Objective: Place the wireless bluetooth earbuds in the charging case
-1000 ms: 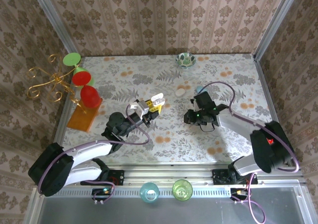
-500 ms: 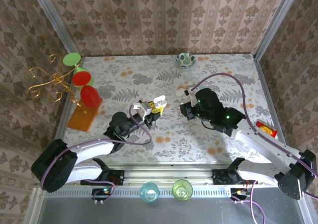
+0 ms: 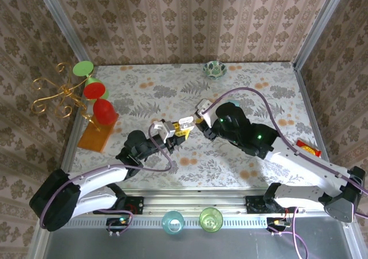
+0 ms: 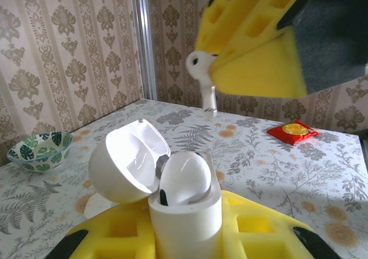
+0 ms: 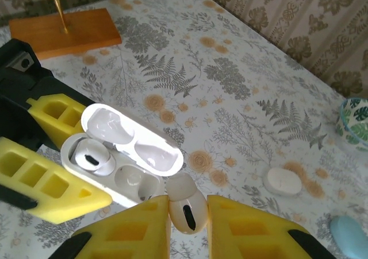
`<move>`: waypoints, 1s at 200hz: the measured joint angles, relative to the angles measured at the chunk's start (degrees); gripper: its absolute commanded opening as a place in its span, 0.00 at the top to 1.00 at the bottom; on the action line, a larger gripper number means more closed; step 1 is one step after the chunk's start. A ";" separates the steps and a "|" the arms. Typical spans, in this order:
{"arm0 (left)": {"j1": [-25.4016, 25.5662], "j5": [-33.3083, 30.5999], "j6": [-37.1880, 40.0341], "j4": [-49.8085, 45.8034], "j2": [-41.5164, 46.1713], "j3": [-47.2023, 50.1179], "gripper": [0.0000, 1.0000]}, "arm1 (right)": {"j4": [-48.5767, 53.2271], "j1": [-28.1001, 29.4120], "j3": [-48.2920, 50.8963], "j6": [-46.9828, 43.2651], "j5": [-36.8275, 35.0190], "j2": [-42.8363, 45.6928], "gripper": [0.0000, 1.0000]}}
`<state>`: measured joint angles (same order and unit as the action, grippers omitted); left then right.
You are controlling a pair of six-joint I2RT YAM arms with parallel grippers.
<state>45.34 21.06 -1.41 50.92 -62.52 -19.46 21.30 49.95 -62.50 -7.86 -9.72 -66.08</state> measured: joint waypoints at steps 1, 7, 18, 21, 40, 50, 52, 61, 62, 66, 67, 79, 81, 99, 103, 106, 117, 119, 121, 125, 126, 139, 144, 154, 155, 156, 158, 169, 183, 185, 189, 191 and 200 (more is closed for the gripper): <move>0.00 0.02 0.00 -0.13 0.07 0.00 1.00 | 0.02 0.07 -0.07 -0.09 -0.09 -0.07 0.77; 0.00 0.22 0.00 -0.76 0.42 0.00 1.00 | 0.20 0.63 -0.44 -0.96 -0.70 -0.68 0.77; 0.00 0.48 0.04 -1.86 0.83 0.00 1.00 | 0.31 1.51 -0.94 -2.10 -1.73 -1.62 0.77; 0.00 0.59 0.09 -2.10 0.92 0.00 1.00 | 0.37 1.77 -1.07 -2.45 -1.97 -1.90 0.77; 0.00 0.81 0.20 -3.04 1.14 0.00 1.00 | 0.63 2.80 -1.64 -4.00 -3.34 -3.19 0.77; 0.00 0.85 0.20 -3.23 1.22 0.00 1.00 | 0.85 3.15 -1.68 -4.52 -3.91 -3.54 0.77; 0.00 0.87 0.20 -3.30 1.27 0.00 1.00 | 0.87 3.19 -1.68 -4.68 -4.04 -3.61 0.77; 0.00 0.85 0.20 -3.61 1.42 0.00 1.00 | 1.05 3.30 -1.75 -5.22 -4.50 -3.78 0.77; 0.00 0.85 0.20 -3.65 1.44 0.00 1.00 | 1.09 3.32 -1.77 -5.31 -4.59 -3.80 0.77; 0.00 0.85 0.20 -3.78 1.53 0.00 1.00 | 1.25 3.37 -1.84 -5.49 -4.81 -3.85 0.77; 0.00 0.85 0.20 -3.80 1.55 0.00 1.00 | 1.29 3.37 -1.86 -5.55 -4.87 -3.87 0.77; 0.00 0.83 0.20 -4.26 1.88 0.00 1.00 | 1.36 3.37 -2.03 -5.92 -5.18 -4.04 0.77; 0.00 0.83 0.20 -4.33 1.95 0.00 1.00 | 1.40 3.37 -2.08 -5.95 -5.25 -4.07 0.77; 0.00 0.81 0.20 -4.48 2.38 0.00 1.00 | 1.60 3.56 -2.19 -6.64 -5.60 -4.17 0.77; 0.00 0.81 0.20 -4.50 2.40 0.00 1.00 | 1.70 3.61 -2.19 -6.84 -5.60 -4.17 0.77; 0.00 0.81 0.20 -4.50 2.45 0.00 1.00 | 1.75 3.65 -2.19 -6.99 -5.62 -4.15 0.77; 0.00 0.81 0.20 -4.59 2.54 0.00 1.00 | 1.88 3.76 -2.21 -7.30 -5.73 -4.17 0.77; 0.00 0.81 0.20 -4.61 2.54 0.00 1.00 | 1.90 3.78 -2.21 -7.41 -5.75 -4.17 0.77; 0.00 0.81 0.20 -4.63 2.54 0.00 1.00 | 1.95 3.80 -2.21 -7.45 -5.77 -4.17 0.77; 0.00 0.81 0.20 -4.68 2.58 0.00 1.00 | 2.14 3.85 -2.27 -7.54 -5.77 -4.17 0.77; 0.00 0.81 0.20 -4.70 2.58 0.00 1.00 | 2.19 3.85 -2.27 -7.58 -5.77 -4.17 0.77; 0.00 0.79 0.20 -4.81 2.60 0.00 1.00 | 2.62 3.96 -2.43 -8.09 -5.77 -4.28 0.78; 0.00 0.81 0.20 -4.87 2.60 0.00 1.00 | 2.80 3.96 -2.49 -8.33 -5.75 -4.42 0.77; 0.00 0.79 0.22 -5.14 2.64 0.00 1.00 | 3.28 4.13 -2.67 -8.68 -5.75 -4.72 0.78; 0.00 0.81 0.22 -5.16 2.64 0.00 1.00 | 3.32 4.13 -2.69 -8.72 -5.75 -4.74 0.78; 0.00 0.81 0.22 -5.16 2.64 0.00 1.00 | 3.37 4.13 -2.71 -8.74 -5.77 -4.81 0.78; 0.00 0.79 0.22 -5.20 2.64 0.00 1.00 | 3.39 4.17 -2.73 -8.76 -5.77 -4.85 0.78; 0.00 0.81 0.22 -5.35 2.64 0.00 1.00 | 3.76 4.35 -2.82 -9.09 -5.79 -5.25 0.78; 0.00 0.81 0.24 -5.53 2.64 0.00 1.00 | 4.15 4.59 -2.82 -9.70 -5.95 -5.66 0.78; 0.00 0.81 0.26 -5.55 2.64 0.00 1.00 | 4.26 4.61 -2.82 -9.81 -5.99 -5.68 0.78; 0.00 0.81 0.28 -5.60 2.64 0.00 1.00 | 4.35 4.66 -2.82 -9.92 -6.01 -5.73 0.78; 0.00 0.81 0.31 -5.60 2.64 0.00 1.00 | 4.46 4.68 -2.82 -10.03 -6.03 -5.77 0.78; 0.00 0.81 0.39 -5.64 2.64 0.00 1.00 | 4.52 4.70 -2.82 -10.23 -6.19 -5.81 0.78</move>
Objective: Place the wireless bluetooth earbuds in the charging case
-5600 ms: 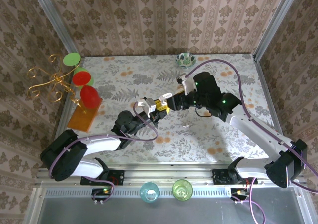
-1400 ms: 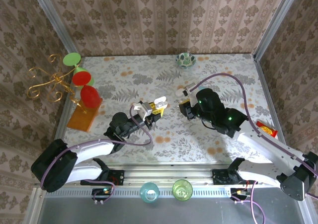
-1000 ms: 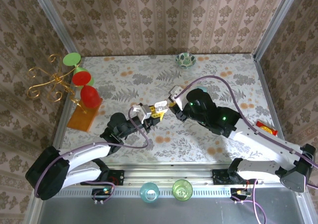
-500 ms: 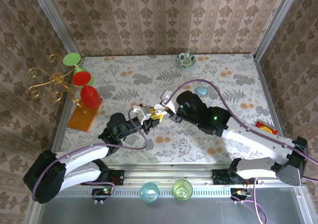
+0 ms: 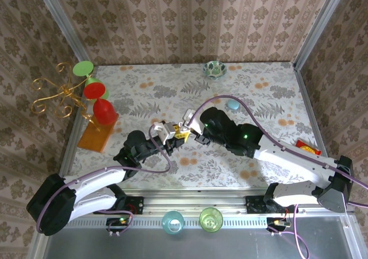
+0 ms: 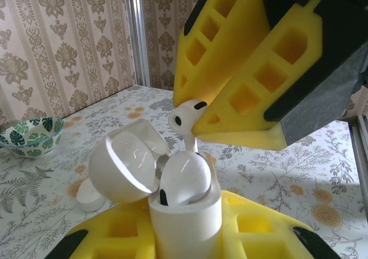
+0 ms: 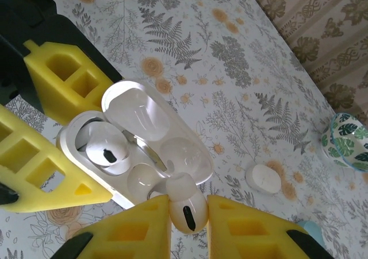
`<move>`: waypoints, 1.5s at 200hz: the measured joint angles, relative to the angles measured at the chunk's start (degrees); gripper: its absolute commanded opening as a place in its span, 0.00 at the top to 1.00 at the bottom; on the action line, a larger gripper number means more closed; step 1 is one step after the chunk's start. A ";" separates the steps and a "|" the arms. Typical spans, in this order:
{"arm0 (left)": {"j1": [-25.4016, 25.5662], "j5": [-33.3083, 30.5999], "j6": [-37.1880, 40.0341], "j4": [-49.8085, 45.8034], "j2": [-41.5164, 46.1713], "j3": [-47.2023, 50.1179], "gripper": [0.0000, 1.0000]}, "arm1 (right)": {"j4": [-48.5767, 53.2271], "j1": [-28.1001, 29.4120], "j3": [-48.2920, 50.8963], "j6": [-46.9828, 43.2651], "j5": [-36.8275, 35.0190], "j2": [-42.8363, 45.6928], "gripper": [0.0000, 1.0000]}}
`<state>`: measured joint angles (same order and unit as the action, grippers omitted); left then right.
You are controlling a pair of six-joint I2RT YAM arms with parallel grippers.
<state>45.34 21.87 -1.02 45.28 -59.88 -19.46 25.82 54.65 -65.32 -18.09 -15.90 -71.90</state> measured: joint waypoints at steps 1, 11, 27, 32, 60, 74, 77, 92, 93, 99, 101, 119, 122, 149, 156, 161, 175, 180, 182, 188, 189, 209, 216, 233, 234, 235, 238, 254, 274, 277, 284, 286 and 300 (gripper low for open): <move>0.00 0.00 0.02 0.00 0.00 0.00 1.00 | 0.00 0.00 0.00 -0.02 -0.02 0.00 0.78; 0.00 0.00 0.04 0.00 0.00 0.00 1.00 | 0.07 0.11 0.00 -0.26 -0.04 0.00 0.78; 0.00 0.00 0.07 -0.02 -0.02 -0.02 1.00 | 0.13 0.24 0.00 -0.96 -0.24 0.00 0.78; 0.00 0.02 0.09 -0.02 -0.02 -0.02 1.00 | 0.11 0.28 0.00 -1.29 -0.28 0.00 0.78; 0.00 0.26 0.20 -0.07 -0.11 -0.09 1.00 | 0.13 0.68 0.00 -2.91 -0.90 -0.11 0.78; 0.00 0.48 0.20 -0.09 -0.26 -0.13 1.00 | 0.15 1.18 0.00 -4.11 -1.75 -0.22 0.77; 0.00 0.48 0.20 -0.09 -0.28 -0.13 1.00 | 0.15 1.29 0.00 -4.42 -1.88 -0.22 0.77; 0.00 0.70 0.20 -0.09 -0.28 -0.17 1.00 | 0.17 1.81 0.00 -5.73 -2.56 -0.22 0.77; 0.00 0.72 0.20 -0.09 -0.28 -0.17 1.00 | 0.17 1.86 0.00 -5.84 -2.60 -0.22 0.77; 0.00 0.83 0.20 -0.09 -0.28 -0.22 1.00 | 0.17 2.03 0.00 -6.19 -2.82 -0.22 0.76; 0.00 0.87 0.20 -0.09 -0.28 -0.24 1.00 | 0.17 2.10 0.00 -6.32 -2.84 -0.22 0.76; 0.00 0.92 0.20 -0.09 -0.44 -0.44 1.00 | 0.17 2.56 0.00 -7.52 -3.04 -0.22 0.75; 0.00 0.92 0.20 -0.09 -0.50 -0.48 1.00 | 0.17 2.62 0.00 -7.67 -3.02 -0.22 0.75; 0.00 0.87 0.20 -0.09 -0.55 -0.55 1.00 | 0.20 3.72 0.00 -8.98 -2.82 -0.24 0.72; 0.00 0.87 0.20 -0.09 -0.55 -0.57 1.00 | 0.26 3.98 0.00 -9.18 -2.78 -0.24 0.71; 0.00 0.87 0.20 -0.09 -0.55 -0.57 1.00 | 0.31 4.11 0.00 -9.29 -2.75 -0.24 0.70; 0.00 0.87 0.20 -0.09 -0.55 -0.57 1.00 | 0.50 4.15 0.00 -9.62 -2.60 -0.24 0.68; 0.00 0.87 0.20 -0.09 -0.55 -0.57 1.00 | 0.63 4.13 0.00 -9.75 -2.56 -0.24 0.67; 0.00 0.87 0.20 -0.09 -0.55 -0.57 1.00 | 0.70 4.13 0.00 -9.84 -2.56 -0.24 0.66; 0.00 0.85 0.20 -0.09 -0.55 -0.55 1.00 | 0.85 4.15 0.00 -10.03 -2.54 -0.24 0.64; 0.00 0.87 0.20 -0.09 -0.55 -0.57 1.00 | 0.87 4.15 0.00 -10.05 -2.54 -0.24 0.64; 0.00 0.85 0.20 -0.07 -0.55 -0.57 1.00 | 1.57 4.17 0.00 -10.40 -2.36 -0.24 0.57; 0.00 0.83 0.20 -0.04 -0.55 -0.57 1.00 | 1.66 4.20 0.00 -10.38 -2.32 -0.24 0.55; 0.00 0.83 0.20 0.02 -0.55 -0.57 1.00 | 1.66 4.17 0.00 -10.51 -2.34 -0.24 0.51; 0.00 0.85 0.20 0.02 -0.55 -0.55 1.00 | 1.68 4.17 0.00 -10.49 -2.36 -0.24 0.51; 0.00 0.85 0.20 0.02 -0.55 -0.57 1.00 | 1.66 4.17 0.00 -10.45 -2.36 -0.24 0.50; 0.00 0.85 0.20 0.04 -0.55 -0.57 1.00 | 1.66 4.17 0.00 -10.43 -2.36 -0.22 0.50; 0.00 0.85 0.20 0.07 -0.55 -0.57 1.00 | 1.64 4.17 0.00 -10.38 -2.36 -0.15 0.46; 0.00 0.79 0.20 0.11 -0.55 -0.55 1.00 | 1.49 3.98 0.22 -9.92 -2.08 0.68 0.39; 0.00 0.76 0.20 0.13 -0.55 -0.57 1.00 | 1.46 3.89 0.28 -9.60 -1.92 0.94 0.39; 0.00 0.70 0.20 0.17 -0.55 -0.55 1.00 | 1.36 3.67 0.57 -9.09 -1.42 1.75 0.37; 0.00 0.66 0.20 0.17 -0.55 -0.55 1.00 | 1.25 3.58 0.66 -9.05 -1.22 1.97 0.36; 0.00 0.63 0.20 0.52 -0.55 -0.55 1.00 | 0.76 2.56 1.55 -7.48 0.68 4.28 0.33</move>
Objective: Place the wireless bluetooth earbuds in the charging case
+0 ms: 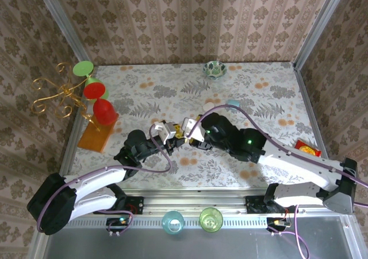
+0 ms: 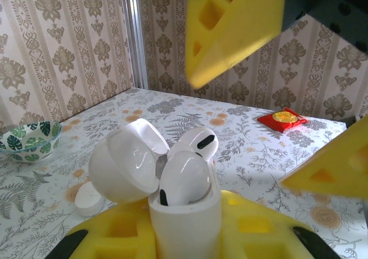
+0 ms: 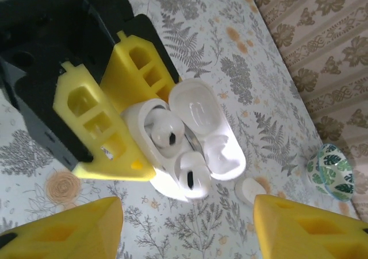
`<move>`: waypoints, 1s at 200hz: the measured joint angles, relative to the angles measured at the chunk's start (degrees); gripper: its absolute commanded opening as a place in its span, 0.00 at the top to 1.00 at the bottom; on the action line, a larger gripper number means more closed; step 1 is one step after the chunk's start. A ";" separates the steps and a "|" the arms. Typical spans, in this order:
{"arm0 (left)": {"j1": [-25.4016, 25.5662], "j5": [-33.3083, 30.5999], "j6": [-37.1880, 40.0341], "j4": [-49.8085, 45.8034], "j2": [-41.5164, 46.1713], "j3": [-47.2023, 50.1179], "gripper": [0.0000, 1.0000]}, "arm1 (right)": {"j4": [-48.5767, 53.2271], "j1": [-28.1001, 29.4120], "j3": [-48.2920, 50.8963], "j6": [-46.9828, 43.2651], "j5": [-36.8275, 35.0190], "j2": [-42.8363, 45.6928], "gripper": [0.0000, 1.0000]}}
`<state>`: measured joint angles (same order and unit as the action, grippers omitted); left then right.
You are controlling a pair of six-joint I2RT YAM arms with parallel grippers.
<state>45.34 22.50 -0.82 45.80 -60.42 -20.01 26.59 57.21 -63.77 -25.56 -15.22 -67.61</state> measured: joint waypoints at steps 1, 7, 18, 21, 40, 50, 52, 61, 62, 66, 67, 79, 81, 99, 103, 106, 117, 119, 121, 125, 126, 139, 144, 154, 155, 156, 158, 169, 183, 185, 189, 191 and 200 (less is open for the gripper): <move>0.00 0.00 0.00 0.02 0.00 0.00 1.00 | -0.09 -0.13 0.13 0.11 0.33 0.31 0.33; 0.00 0.00 0.00 0.24 0.00 0.00 1.00 | -0.70 -0.85 0.68 1.18 1.70 1.51 0.32; 0.00 0.02 0.00 0.76 0.00 0.04 1.00 | -2.14 -2.95 1.75 4.37 4.96 3.96 0.31; 0.00 0.02 0.00 0.94 0.00 0.07 1.00 | -2.58 -3.54 2.01 4.92 5.95 4.55 0.31; -0.04 0.09 0.00 1.60 0.00 0.13 1.00 | -5.49 -8.61 3.56 11.80 12.37 7.61 0.31; -0.04 0.24 0.00 2.05 0.00 0.15 1.00 | -6.84 -11.15 4.09 15.65 15.63 8.44 0.31; -0.04 0.28 0.00 2.16 0.00 0.15 1.00 | -7.15 -11.65 4.15 16.55 16.26 8.50 0.31; -0.07 0.48 0.02 2.47 0.00 0.15 1.00 | -8.00 -13.64 4.24 19.76 18.91 8.63 0.31; -0.07 0.50 0.02 2.49 0.00 0.15 1.00 | -8.04 -13.75 4.26 19.93 19.08 8.63 0.31; -0.07 0.68 0.02 2.62 0.00 0.15 1.00 | -8.39 -14.43 4.28 21.35 20.15 8.61 0.31; -0.07 0.70 0.02 2.64 0.00 0.15 1.00 | -8.46 -14.53 4.28 21.57 20.33 8.61 0.31; -0.07 1.18 0.04 3.13 0.00 0.15 1.00 | -9.11 -15.69 4.28 24.76 23.04 8.33 0.32; -0.07 1.29 0.04 3.26 0.00 0.15 1.00 | -9.27 -15.82 4.28 25.22 23.47 8.28 0.32; -0.07 1.88 0.07 4.15 0.00 0.17 1.00 | -9.97 -16.44 4.28 28.41 26.40 7.45 0.34; -0.04 1.99 0.07 4.31 0.00 0.20 1.00 | -9.97 -16.50 4.28 28.94 26.84 7.23 0.34; -0.07 2.12 0.07 4.48 0.00 0.22 1.00 | -9.97 -16.55 4.28 29.29 27.28 6.97 0.34; -0.04 2.43 0.07 4.87 0.00 0.33 1.00 | -9.97 -16.63 4.28 30.42 28.35 6.19 0.34; -0.07 2.49 0.07 4.98 0.00 0.35 1.00 | -9.97 -16.68 4.28 30.56 28.59 5.97 0.35; -0.04 2.56 0.07 5.07 0.00 0.39 1.00 | -9.97 -16.68 4.28 30.73 28.83 5.84 0.35; -0.07 2.67 0.07 5.18 -0.02 0.44 1.00 | -9.97 -16.68 4.26 30.93 29.20 5.49 0.35; -0.07 2.71 0.07 5.20 -0.02 0.44 1.00 | -9.97 -16.68 4.26 30.99 29.27 5.44 0.35; -0.04 3.08 0.04 5.31 -0.07 0.48 1.00 | -9.94 -16.72 4.26 31.78 30.27 4.46 0.35; -0.07 3.15 0.07 5.35 -0.11 0.48 1.00 | -9.92 -16.72 4.28 31.89 30.64 4.09 0.35; -0.04 3.26 0.04 5.46 -0.22 0.48 1.00 | -9.92 -16.72 4.28 32.04 31.10 3.56 0.35; -0.04 3.26 0.04 5.49 -0.24 0.48 1.00 | -9.90 -16.72 4.28 32.06 31.12 3.52 0.35; -0.04 3.26 0.04 5.51 -0.24 0.48 1.00 | -9.90 -16.72 4.26 32.06 31.19 3.48 0.35; -0.04 3.26 0.04 5.51 -0.24 0.48 1.00 | -9.90 -16.74 4.28 32.06 31.21 3.41 0.35; -0.04 3.26 0.04 5.62 -0.31 0.48 1.00 | -9.86 -16.79 4.28 32.09 31.36 3.13 0.35; -0.07 3.26 0.04 5.66 -0.33 0.48 1.00 | -9.64 -16.83 4.28 32.02 31.34 2.91 0.38; -0.04 3.26 0.04 5.66 -0.35 0.48 1.00 | -9.64 -16.83 4.26 32.00 31.34 2.86 0.39; -0.04 3.26 0.04 5.68 -0.37 0.48 1.00 | -9.64 -16.83 4.26 32.04 31.34 2.82 0.40; -0.04 3.26 0.04 5.68 -0.37 0.48 1.00 | -9.64 -16.83 4.26 32.00 31.34 2.75 0.40; -0.04 3.26 0.04 5.68 -0.37 0.48 1.00 | -9.44 -16.83 4.26 32.00 31.32 2.49 0.41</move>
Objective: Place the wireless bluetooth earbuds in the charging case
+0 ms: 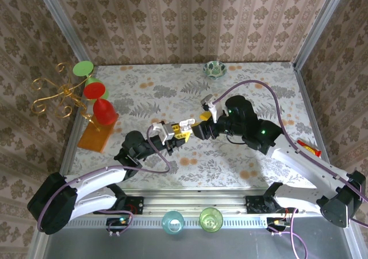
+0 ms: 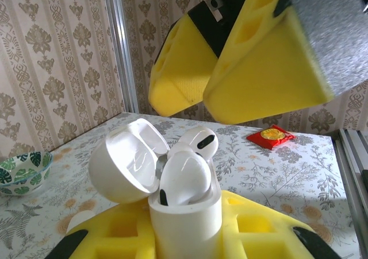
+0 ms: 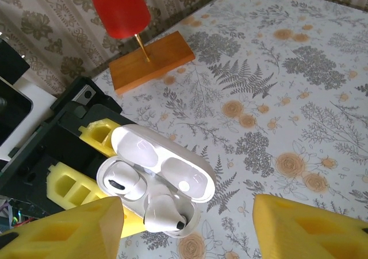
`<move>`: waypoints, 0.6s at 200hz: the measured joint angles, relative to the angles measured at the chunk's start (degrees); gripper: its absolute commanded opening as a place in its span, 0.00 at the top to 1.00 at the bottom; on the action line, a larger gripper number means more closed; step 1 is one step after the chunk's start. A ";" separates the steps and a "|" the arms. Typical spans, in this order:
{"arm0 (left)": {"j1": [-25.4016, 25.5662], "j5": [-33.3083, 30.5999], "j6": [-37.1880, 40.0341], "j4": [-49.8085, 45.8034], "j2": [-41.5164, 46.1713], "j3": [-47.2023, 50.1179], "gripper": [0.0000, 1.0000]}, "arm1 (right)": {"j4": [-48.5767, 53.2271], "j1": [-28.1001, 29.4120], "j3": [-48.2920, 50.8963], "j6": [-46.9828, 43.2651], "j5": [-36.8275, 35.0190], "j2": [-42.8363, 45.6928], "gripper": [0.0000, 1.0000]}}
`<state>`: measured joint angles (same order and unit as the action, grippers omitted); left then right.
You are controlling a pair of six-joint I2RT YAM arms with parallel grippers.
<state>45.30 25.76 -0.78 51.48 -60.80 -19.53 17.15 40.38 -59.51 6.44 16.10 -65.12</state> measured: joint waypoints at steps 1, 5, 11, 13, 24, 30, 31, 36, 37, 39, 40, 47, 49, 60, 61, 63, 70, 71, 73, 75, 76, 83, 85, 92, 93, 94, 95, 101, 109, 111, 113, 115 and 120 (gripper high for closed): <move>-0.02 0.00 0.00 0.00 0.00 0.00 1.00 | 0.04 0.00 0.00 0.00 0.00 -0.02 0.41; 0.00 0.00 0.00 0.00 0.00 0.00 1.00 | 0.24 0.00 0.00 -0.02 -0.02 -0.17 0.42; 0.00 0.00 0.00 0.00 0.00 0.00 1.00 | 0.52 -0.04 0.00 -0.02 -0.13 -0.37 0.43; 0.00 0.00 -0.02 0.00 0.00 0.00 1.00 | 0.66 -0.07 0.00 -0.02 -0.20 -0.46 0.43; 0.00 0.00 -0.02 0.00 0.00 0.00 1.00 | 1.29 -0.13 0.00 -0.02 -0.42 -0.81 0.45; -0.02 -0.02 -0.02 -0.02 0.00 0.00 1.00 | 1.46 -0.22 0.00 -0.02 -0.44 -0.94 0.45; -0.02 -0.02 -0.02 -0.02 0.00 0.00 1.00 | 1.46 -0.22 0.00 -0.04 -0.44 -0.96 0.45; -0.02 -0.02 -0.02 -0.04 -0.02 0.00 1.00 | 1.51 -0.24 0.00 -0.02 -0.46 -1.01 0.46; -0.02 -0.02 -0.02 -0.04 -0.02 0.00 1.00 | 1.51 -0.26 0.00 -0.04 -0.46 -1.01 0.46; -0.02 -0.02 -0.02 -0.04 -0.02 0.00 1.00 | 1.51 -0.26 0.00 -0.07 -0.48 -1.01 0.46; -0.02 -0.02 -0.02 -0.04 -0.02 0.00 1.00 | 1.51 -0.26 0.00 -0.07 -0.48 -1.01 0.46; -0.02 -0.02 -0.02 -0.04 -0.02 0.00 1.00 | 1.55 -0.26 0.00 -0.09 -0.63 -1.01 0.46; 0.00 -0.02 -0.02 -0.04 -0.02 0.00 1.00 | 1.55 -0.26 0.00 -0.13 -0.66 -1.01 0.46; -0.02 -0.02 -0.02 -0.04 -0.02 0.00 1.00 | 1.84 -0.26 0.00 -0.22 -0.87 -1.01 0.45; -0.02 -0.02 -0.02 -0.04 -0.02 0.00 1.00 | 1.90 -0.26 0.00 -0.22 -0.92 -1.01 0.45; -0.02 -0.02 -0.02 -0.04 -0.02 0.00 1.00 | 1.97 -0.26 0.00 -0.22 -1.01 -1.01 0.46; -0.02 -0.02 -0.02 -0.02 -0.02 0.00 1.00 | 2.38 -0.37 0.00 -0.24 -1.18 -1.01 0.45; -0.02 -0.02 -0.02 -0.02 -0.02 0.00 1.00 | 2.47 -0.39 0.00 -0.26 -1.22 -1.01 0.45; 0.00 -0.04 -0.02 -0.02 -0.02 0.00 1.00 | 2.58 -0.39 0.00 -0.24 -1.31 -1.01 0.45; -0.02 -0.04 -0.02 -0.02 -0.02 0.00 1.00 | 2.64 -0.44 0.00 -0.26 -1.36 -1.01 0.45; -0.02 -0.04 -0.02 -0.02 -0.02 0.00 1.00 | 2.71 -0.46 0.00 -0.26 -1.38 -1.01 0.45; -0.02 -0.07 -0.04 -0.04 -0.02 0.00 1.00 | 2.82 -0.59 0.00 -0.31 -1.60 -1.01 0.45; -0.02 -0.11 -0.02 -0.04 -0.02 0.00 1.00 | 2.84 -0.59 0.00 -0.33 -1.62 -1.01 0.45; -0.02 -0.22 -0.04 -0.04 -0.02 0.00 1.00 | 2.84 -0.68 0.00 -0.42 -1.81 -0.98 0.45; -0.02 -0.22 -0.04 -0.04 -0.02 0.00 1.00 | 2.84 -0.68 0.00 -0.44 -1.84 -0.98 0.45; -0.02 -0.22 -0.04 -0.04 -0.02 0.00 1.00 | 2.84 -0.72 0.00 -0.44 -1.88 -0.96 0.45; -0.02 -0.24 -0.04 -0.04 -0.02 0.00 1.00 | 2.84 -0.72 0.00 -0.44 -1.88 -0.96 0.45; -0.02 -0.26 -0.04 -0.04 -0.02 0.00 1.00 | 2.89 -0.76 0.00 -0.46 -1.95 -0.94 0.45; -0.07 -0.31 -0.04 -0.04 -0.02 0.00 1.00 | 2.99 -0.83 0.00 -0.46 -2.01 -0.87 0.44; -0.07 -0.33 -0.04 -0.04 -0.02 0.00 1.00 | 3.04 -0.87 0.00 -0.46 -2.03 -0.87 0.44; -0.07 -0.33 -0.04 -0.04 -0.02 0.00 1.00 | 3.06 -0.90 0.02 -0.46 -2.03 -0.83 0.44; -0.07 -0.37 -0.04 -0.04 -0.02 0.00 1.00 | 3.08 -0.92 0.00 -0.46 -2.05 -0.83 0.44; -0.07 -0.39 -0.04 -0.04 -0.02 0.00 1.00 | 3.19 -0.98 0.02 -0.46 -2.05 -0.76 0.44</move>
<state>45.23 25.36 -0.82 51.44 -60.82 -19.53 20.34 39.40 -59.48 5.98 14.04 -65.89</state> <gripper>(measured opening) 0.210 0.556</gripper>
